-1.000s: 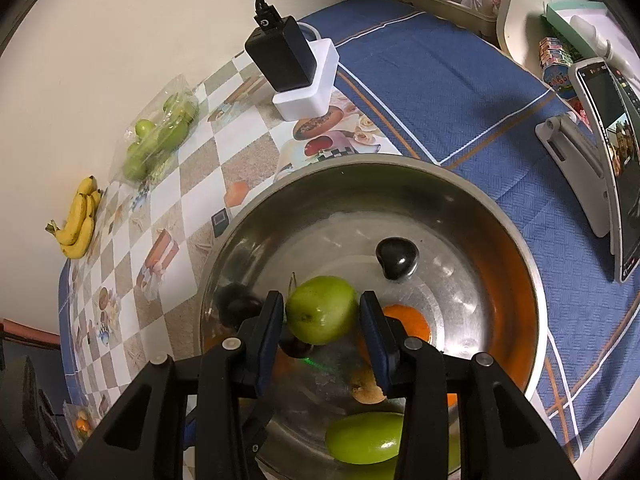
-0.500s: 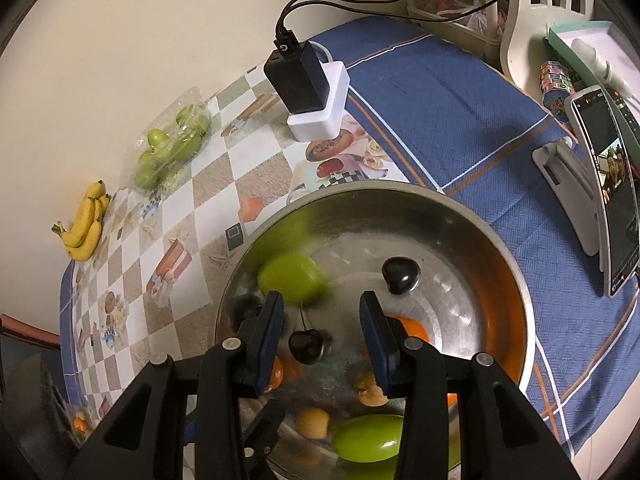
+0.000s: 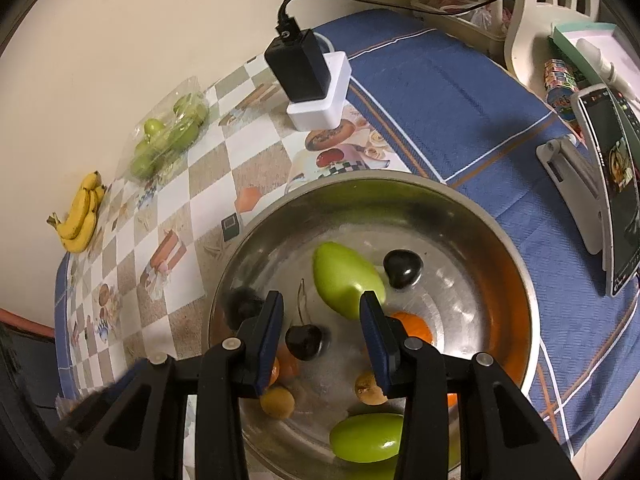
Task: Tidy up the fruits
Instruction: 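Withdraw both open grippers away from the steel plate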
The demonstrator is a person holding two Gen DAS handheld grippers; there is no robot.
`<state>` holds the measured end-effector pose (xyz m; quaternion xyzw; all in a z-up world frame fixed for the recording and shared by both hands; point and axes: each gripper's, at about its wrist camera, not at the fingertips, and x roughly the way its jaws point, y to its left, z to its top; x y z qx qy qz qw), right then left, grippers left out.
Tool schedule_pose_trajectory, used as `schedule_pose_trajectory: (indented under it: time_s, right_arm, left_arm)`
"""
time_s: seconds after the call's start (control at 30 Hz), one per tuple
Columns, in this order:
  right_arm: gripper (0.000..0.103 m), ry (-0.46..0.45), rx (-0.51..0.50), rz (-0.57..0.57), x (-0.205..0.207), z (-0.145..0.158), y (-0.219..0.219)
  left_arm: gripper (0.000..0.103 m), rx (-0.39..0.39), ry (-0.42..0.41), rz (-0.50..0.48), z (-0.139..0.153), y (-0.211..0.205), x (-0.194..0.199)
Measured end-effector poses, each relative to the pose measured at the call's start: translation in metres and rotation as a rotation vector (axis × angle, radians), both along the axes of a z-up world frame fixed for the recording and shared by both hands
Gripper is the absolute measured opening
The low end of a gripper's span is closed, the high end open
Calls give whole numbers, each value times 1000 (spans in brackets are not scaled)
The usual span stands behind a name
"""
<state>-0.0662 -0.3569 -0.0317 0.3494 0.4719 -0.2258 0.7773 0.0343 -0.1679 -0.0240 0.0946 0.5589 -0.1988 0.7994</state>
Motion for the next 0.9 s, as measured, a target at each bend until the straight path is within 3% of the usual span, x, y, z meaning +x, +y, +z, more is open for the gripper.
schedule_pose_trajectory:
  time_s: [0.27,0.33,0.37,0.4,0.47,0.5,0.6,0.73,0.8,0.83,0.9]
  right_arm:
    - [41,-5,-39,74,12,7,17]
    - [41,-3,-51,92,14,8,21]
    - [42,-3,-56,100,16,8,23]
    - [45,-3,-61,110,17,9,25]
    - [73,0,-73,119,19,9,27]
    - [77,1,-78,121,19,9,28]
    - [84,3,-95,125,20,10,29]
    - [86,17,-117,135,22,9,31]
    - [93,18,-126,141,22,9,32]
    - [102,18,-132,144,23,9,32]
    - [103,17,-144,152,24,10,35]
  left_arm:
    - [56,-6,14,158,-5,42,28]
    - [61,2,15,175,-5,47,29]
    - [68,12,13,182,-7,48,30]
    - [79,24,12,189,-8,47,30]
    - [89,48,9,201,-11,48,32]
    - [91,57,7,204,-13,49,32]
    - [99,86,8,207,-17,50,33]
    - [102,92,9,201,-20,50,33]
    - [103,89,5,199,-20,50,33]
    - [103,89,2,197,-20,50,33]
    - [103,89,-5,191,-21,50,33]
